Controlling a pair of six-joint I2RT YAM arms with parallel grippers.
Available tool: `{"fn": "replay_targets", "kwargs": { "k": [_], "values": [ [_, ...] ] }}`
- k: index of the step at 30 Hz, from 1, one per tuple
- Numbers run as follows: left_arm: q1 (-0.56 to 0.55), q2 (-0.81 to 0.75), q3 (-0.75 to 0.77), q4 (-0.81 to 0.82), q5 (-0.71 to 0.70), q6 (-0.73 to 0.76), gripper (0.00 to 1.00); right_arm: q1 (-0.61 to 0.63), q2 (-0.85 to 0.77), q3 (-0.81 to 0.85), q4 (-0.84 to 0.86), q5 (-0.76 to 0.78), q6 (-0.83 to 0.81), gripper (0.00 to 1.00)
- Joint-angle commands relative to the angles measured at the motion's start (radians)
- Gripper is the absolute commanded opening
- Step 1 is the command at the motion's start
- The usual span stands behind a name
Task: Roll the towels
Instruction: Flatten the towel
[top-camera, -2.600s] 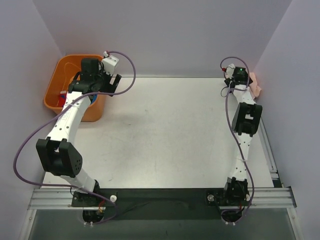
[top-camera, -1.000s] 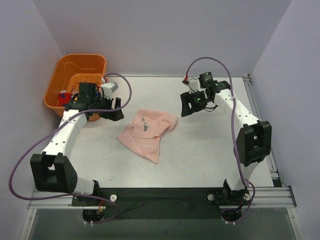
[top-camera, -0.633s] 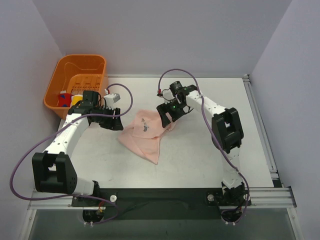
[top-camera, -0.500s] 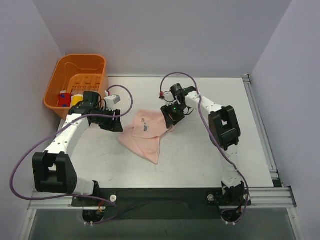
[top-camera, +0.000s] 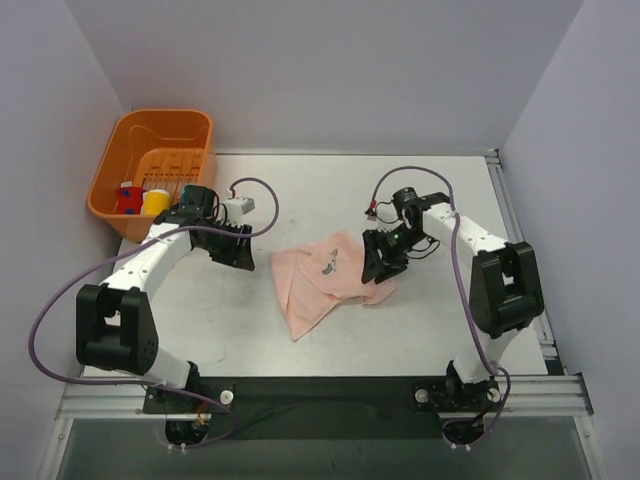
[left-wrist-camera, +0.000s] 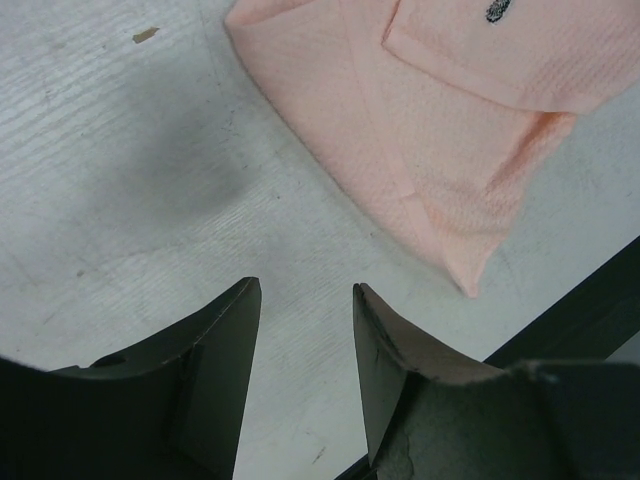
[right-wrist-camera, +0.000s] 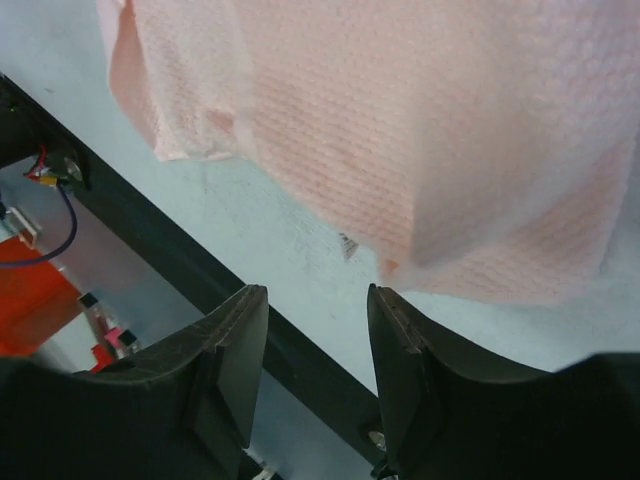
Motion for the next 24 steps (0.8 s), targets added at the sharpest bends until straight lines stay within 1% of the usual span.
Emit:
{"fn": "replay_targets", "kwargs": {
  "k": [1,2,3,4,5,6,7,8,9,10,12,14,15,17,18,22,24],
  "values": [
    [-0.037,0.019,0.013,0.082,-0.012,-0.039,0.53,0.036,-0.124,0.027,0.020,0.108,0.031,0.43],
    [-0.042,0.022,0.017,0.092,-0.020,-0.049,0.53,0.067,-0.147,0.059,0.060,0.152,0.041,0.43],
    [-0.044,0.033,0.021,0.098,-0.018,-0.077,0.53,0.093,-0.152,0.079,0.073,0.233,0.044,0.42],
    [-0.042,0.036,0.028,0.115,-0.005,-0.092,0.53,0.119,-0.148,0.098,0.085,0.266,0.041,0.40],
    [-0.034,0.038,0.031,0.122,0.011,-0.106,0.53,0.146,-0.123,0.142,0.106,0.309,0.038,0.38],
    [-0.028,0.035,0.033,0.130,0.028,-0.124,0.52,0.204,-0.102,0.164,0.114,0.338,0.039,0.36],
    [-0.024,0.032,0.034,0.147,0.054,-0.125,0.52,0.225,-0.077,0.193,0.119,0.389,0.047,0.33],
    [-0.019,0.024,0.039,0.150,0.055,-0.156,0.53,0.245,-0.021,0.220,0.123,0.407,0.070,0.33],
    [-0.014,0.007,0.042,0.152,0.058,-0.167,0.53,0.278,0.012,0.291,0.122,0.421,0.084,0.33],
    [-0.008,-0.004,0.042,0.161,0.066,-0.175,0.53,0.295,0.044,0.323,0.119,0.453,0.094,0.33],
    [0.033,-0.042,0.053,0.162,0.072,-0.198,0.55,0.326,0.122,0.401,0.117,0.460,0.114,0.33],
    [0.082,-0.073,0.062,0.158,0.124,-0.226,0.56,0.346,0.186,0.441,0.117,0.473,0.131,0.33],
    [0.128,-0.105,0.073,0.150,0.140,-0.232,0.57,0.358,0.203,0.472,0.117,0.479,0.144,0.33],
    [0.148,-0.134,0.085,0.129,0.149,-0.226,0.58,0.391,0.254,0.501,0.117,0.496,0.151,0.33],
    [0.185,-0.158,0.096,0.104,0.149,-0.218,0.58,0.401,0.272,0.517,0.117,0.507,0.156,0.33],
    [0.205,-0.214,0.088,0.069,0.115,-0.192,0.62,0.444,0.349,0.592,0.110,0.555,0.161,0.35],
    [0.210,-0.235,0.077,0.066,0.106,-0.183,0.62,0.463,0.392,0.613,0.102,0.585,0.156,0.36]
  ]
}}
